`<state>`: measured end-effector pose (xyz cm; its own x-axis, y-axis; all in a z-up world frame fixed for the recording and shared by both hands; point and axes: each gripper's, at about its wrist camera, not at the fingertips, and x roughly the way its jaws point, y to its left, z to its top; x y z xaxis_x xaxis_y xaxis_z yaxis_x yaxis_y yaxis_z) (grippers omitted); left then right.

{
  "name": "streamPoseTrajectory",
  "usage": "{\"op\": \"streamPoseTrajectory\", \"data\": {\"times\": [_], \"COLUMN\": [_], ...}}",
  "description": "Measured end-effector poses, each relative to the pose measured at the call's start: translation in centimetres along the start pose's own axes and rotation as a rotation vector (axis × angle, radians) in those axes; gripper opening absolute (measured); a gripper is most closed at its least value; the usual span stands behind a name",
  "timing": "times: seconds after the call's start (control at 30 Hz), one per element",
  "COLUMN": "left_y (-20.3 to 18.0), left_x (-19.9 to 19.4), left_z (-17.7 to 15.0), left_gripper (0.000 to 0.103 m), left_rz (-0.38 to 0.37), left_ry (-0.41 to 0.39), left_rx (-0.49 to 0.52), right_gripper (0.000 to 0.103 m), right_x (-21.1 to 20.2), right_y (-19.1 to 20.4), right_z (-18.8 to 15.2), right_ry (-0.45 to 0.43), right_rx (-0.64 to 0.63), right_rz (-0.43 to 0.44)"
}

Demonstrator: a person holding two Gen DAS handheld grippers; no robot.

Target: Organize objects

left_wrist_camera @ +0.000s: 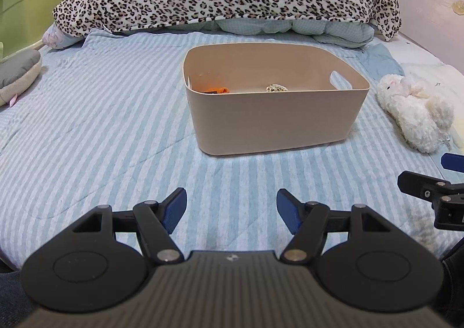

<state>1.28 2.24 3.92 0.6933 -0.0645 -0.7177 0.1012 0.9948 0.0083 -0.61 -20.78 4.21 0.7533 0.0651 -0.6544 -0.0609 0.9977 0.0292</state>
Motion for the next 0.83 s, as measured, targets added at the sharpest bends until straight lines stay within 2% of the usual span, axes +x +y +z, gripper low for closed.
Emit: {"op": "streamPoseTrajectory", "data": {"times": [0.83], "left_y": [-0.06], "left_x": [-0.18], "left_z": [0.26], "left_gripper": [0.071], "left_rz": [0.006], "left_ry": [0.005], "left_rx": [0.004], "right_gripper": [0.103], "right_x": [0.02], "right_y": [-0.07], "right_z": [0.00], "right_ry": [0.010], "right_rx": [-0.013], "right_rz": [-0.017]}}
